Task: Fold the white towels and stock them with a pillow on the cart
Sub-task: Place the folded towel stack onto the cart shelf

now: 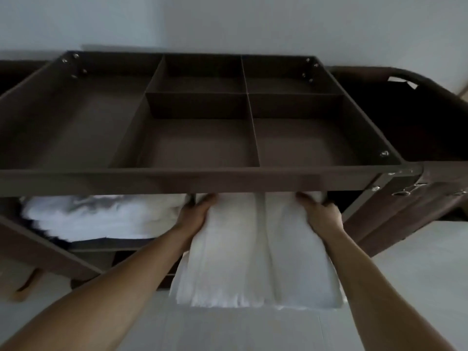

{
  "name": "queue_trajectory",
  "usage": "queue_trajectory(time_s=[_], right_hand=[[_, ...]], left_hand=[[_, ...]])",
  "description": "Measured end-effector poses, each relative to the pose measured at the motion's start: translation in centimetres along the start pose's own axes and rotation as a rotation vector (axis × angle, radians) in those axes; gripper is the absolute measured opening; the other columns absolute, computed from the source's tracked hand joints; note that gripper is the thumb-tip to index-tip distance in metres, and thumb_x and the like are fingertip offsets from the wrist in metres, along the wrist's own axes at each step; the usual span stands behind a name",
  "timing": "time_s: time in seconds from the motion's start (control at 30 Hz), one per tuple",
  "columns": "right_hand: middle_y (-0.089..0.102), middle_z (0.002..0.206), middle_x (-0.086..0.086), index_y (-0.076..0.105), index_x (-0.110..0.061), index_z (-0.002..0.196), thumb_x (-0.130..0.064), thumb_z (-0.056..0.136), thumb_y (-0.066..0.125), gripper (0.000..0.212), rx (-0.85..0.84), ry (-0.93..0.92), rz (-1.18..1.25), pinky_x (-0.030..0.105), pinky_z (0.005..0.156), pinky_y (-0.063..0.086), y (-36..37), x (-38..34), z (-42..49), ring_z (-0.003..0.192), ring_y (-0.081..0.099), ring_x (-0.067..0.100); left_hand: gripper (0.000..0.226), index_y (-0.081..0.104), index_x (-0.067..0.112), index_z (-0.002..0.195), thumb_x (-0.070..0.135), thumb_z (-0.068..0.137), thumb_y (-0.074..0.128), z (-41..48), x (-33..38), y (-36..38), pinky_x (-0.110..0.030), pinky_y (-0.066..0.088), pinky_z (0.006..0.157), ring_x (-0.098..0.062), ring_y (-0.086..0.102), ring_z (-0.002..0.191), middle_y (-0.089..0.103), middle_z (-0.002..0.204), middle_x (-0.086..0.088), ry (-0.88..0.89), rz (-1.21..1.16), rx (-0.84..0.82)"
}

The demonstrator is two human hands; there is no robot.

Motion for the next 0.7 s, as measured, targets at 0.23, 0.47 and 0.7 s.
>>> queue_trajectory(time_s=[0.23,0.47,0.7], right_hand=[[0.039,0.144,0.028,0.024,-0.002,0.149,-0.046,0.095,0.057,0.077,-0.019,-0.261,-0.527,0.045,0.103,0.037,0.2,-1.2,-0.3,0.13,0.042,0.046],[0.009,0.165,0.017,0.001,-0.008,0.158,-0.053,0.096,0.048,0.09,0.005,-0.577,-0.989,0.046,0.121,0.025,-2.7,3.9,-5.4,0.152,0.011,0.031],[-0.007,0.166,0.007,0.005,-0.023,0.159,-0.046,0.103,0.025,0.063,0.06,-0.54,-1.151,0.048,0.107,0.035,-0.6,3.7,-2.7,0.148,0.017,0.031]], left_hand=[[0.071,0.046,0.015,0.144,0.055,0.087,0.062,2.0,0.2,0.9,-0.027,0.035,0.09,-0.03,0.051,0.128,0.054,0.141,-0.01,-0.023,0.25,0.059],[0.067,0.035,0.024,0.146,0.048,0.091,0.063,-4.0,0.3,0.6,-0.021,0.046,0.071,-0.015,0.06,0.094,0.06,0.123,0.004,0.088,0.387,0.015],[0.108,0.021,-0.002,0.152,0.056,0.074,0.066,-11.0,-1.3,3.9,-0.06,0.005,0.118,-0.041,-0.002,0.15,0.005,0.161,-0.026,1.003,1.492,-0.156]])
Point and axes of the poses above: each hand's wrist, its own z-axis towards the middle knuckle, its own y-axis out of the palm, x = y × z, the point moved 2 cm from there along z, towards the middle knuckle
